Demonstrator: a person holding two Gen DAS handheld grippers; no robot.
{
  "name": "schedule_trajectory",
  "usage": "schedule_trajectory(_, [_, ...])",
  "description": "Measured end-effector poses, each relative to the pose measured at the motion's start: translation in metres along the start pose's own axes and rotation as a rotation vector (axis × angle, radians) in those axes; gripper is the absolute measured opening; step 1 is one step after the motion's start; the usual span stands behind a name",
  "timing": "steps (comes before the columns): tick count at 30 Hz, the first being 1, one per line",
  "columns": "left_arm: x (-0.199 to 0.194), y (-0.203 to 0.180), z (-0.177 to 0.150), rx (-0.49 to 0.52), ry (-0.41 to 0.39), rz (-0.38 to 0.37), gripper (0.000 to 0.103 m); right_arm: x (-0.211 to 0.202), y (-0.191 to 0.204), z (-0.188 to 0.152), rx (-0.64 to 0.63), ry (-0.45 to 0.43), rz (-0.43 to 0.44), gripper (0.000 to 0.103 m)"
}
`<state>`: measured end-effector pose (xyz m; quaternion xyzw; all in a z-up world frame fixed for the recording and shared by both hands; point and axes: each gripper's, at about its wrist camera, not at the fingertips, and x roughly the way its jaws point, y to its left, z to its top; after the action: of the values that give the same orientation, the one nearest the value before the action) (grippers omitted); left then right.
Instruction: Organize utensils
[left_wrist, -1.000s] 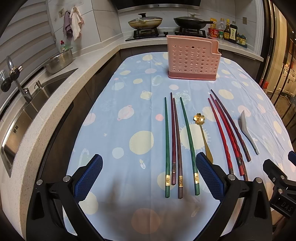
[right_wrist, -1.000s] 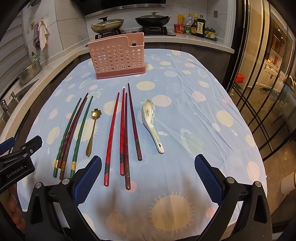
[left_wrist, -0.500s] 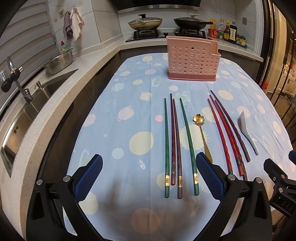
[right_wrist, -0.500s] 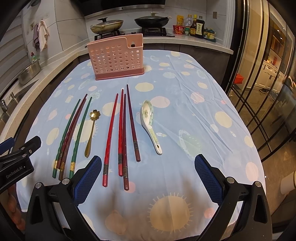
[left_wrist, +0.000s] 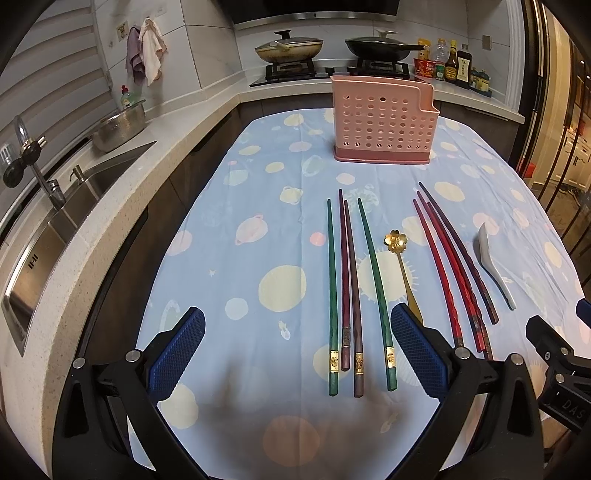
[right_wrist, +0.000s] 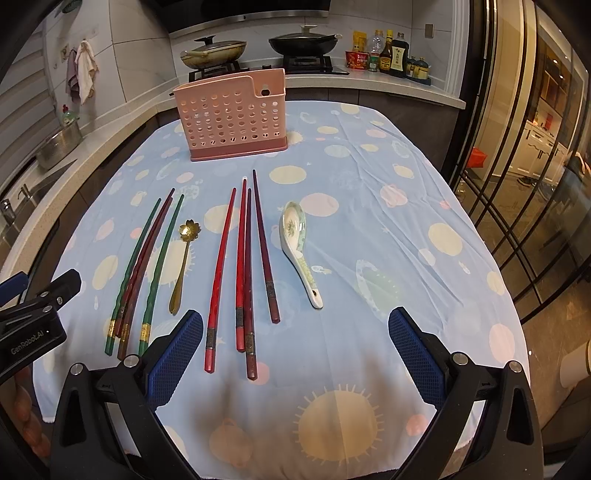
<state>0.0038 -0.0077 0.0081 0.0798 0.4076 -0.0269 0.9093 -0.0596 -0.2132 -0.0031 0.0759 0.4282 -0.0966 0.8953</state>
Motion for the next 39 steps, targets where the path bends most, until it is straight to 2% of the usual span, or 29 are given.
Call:
schedule_trajectory(27, [0.003, -0.004, -0.001, 0.005, 0.001, -0.02, 0.096, 0.0, -0.001, 0.001, 0.002, -0.003, -0.002, 0.096])
schedule_trajectory(39, [0.026, 0.019, -0.009, -0.078, 0.065, -0.057, 0.096, 0.018, -0.019, 0.008, 0.034, -0.013, -0.026, 0.096])
